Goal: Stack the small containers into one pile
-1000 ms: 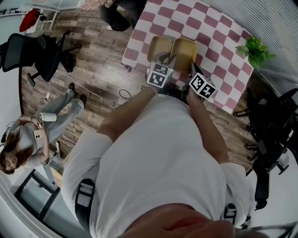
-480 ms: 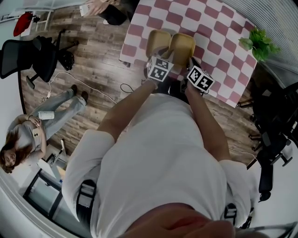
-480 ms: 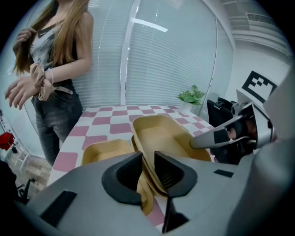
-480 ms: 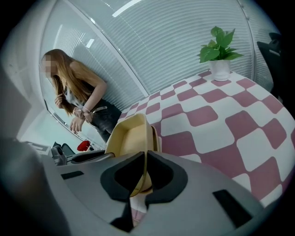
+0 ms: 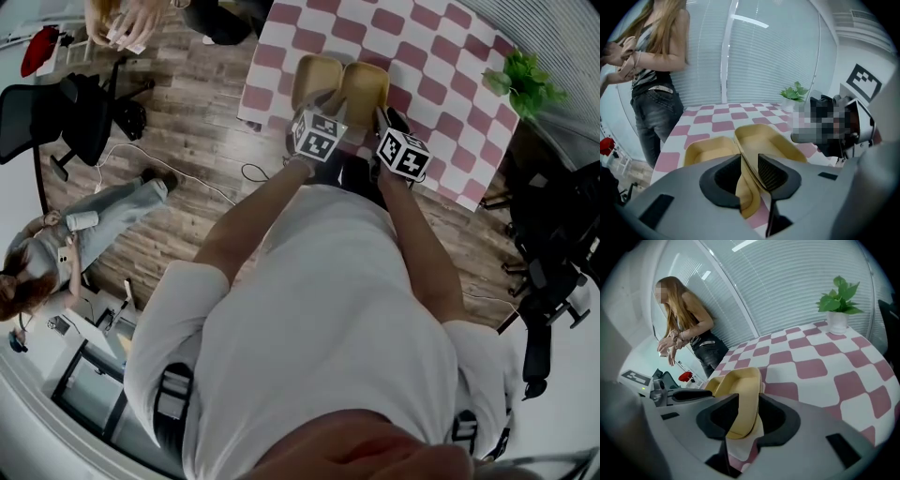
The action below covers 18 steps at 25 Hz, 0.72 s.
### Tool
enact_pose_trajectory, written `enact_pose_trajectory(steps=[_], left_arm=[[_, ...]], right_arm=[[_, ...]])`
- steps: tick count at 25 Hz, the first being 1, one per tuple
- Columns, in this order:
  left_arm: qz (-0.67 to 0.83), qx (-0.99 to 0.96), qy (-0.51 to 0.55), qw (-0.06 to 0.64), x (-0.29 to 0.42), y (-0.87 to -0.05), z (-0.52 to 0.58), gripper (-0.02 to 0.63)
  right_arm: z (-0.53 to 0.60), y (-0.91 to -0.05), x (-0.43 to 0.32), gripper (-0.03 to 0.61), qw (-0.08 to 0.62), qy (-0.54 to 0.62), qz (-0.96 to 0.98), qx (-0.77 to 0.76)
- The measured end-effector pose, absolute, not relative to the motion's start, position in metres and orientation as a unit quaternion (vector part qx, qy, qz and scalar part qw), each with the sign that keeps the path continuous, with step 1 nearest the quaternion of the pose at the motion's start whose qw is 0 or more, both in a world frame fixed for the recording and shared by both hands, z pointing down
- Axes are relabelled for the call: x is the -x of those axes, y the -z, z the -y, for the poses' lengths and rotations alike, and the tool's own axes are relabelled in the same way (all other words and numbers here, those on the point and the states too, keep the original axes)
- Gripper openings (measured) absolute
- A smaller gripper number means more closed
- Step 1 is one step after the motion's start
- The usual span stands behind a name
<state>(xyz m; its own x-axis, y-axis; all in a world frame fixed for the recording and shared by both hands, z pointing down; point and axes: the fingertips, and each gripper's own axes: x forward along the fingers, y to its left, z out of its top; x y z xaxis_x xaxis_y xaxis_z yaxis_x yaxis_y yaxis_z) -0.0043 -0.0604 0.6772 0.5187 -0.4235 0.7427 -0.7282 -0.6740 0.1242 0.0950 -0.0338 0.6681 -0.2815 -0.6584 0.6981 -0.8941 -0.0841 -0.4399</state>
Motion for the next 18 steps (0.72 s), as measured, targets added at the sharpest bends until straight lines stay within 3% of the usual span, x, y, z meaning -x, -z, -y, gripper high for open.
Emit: enact_pose_trajectory(steps=[2,3,5,18], left_arm=[[0.357,-0.843,-0.34,0.215,0.01,-0.669,0.062,0.106],[0.365,-0.843,-0.333,0.213,0.012,-0.664,0.063,0.103],[0.373,-0.845,-0.324,0.206,0.013,-0.659,0.065,0.049],[0.355,-0.845,-0.358,0.176,0.006,-0.683,0.07,0.034]], right_arm=[[0.037,-0.66,-0.103,0.118,0.141,-0.421,0.67,-0.596],[0.038,-0.656,-0.106,0.071,0.147,-0.404,0.674,-0.601],[0.041,-0.652,-0.108,0.046,0.163,-0.373,0.685,-0.604],[0.043,-0.686,-0.097,0.04,0.225,-0.33,0.709,-0.581]])
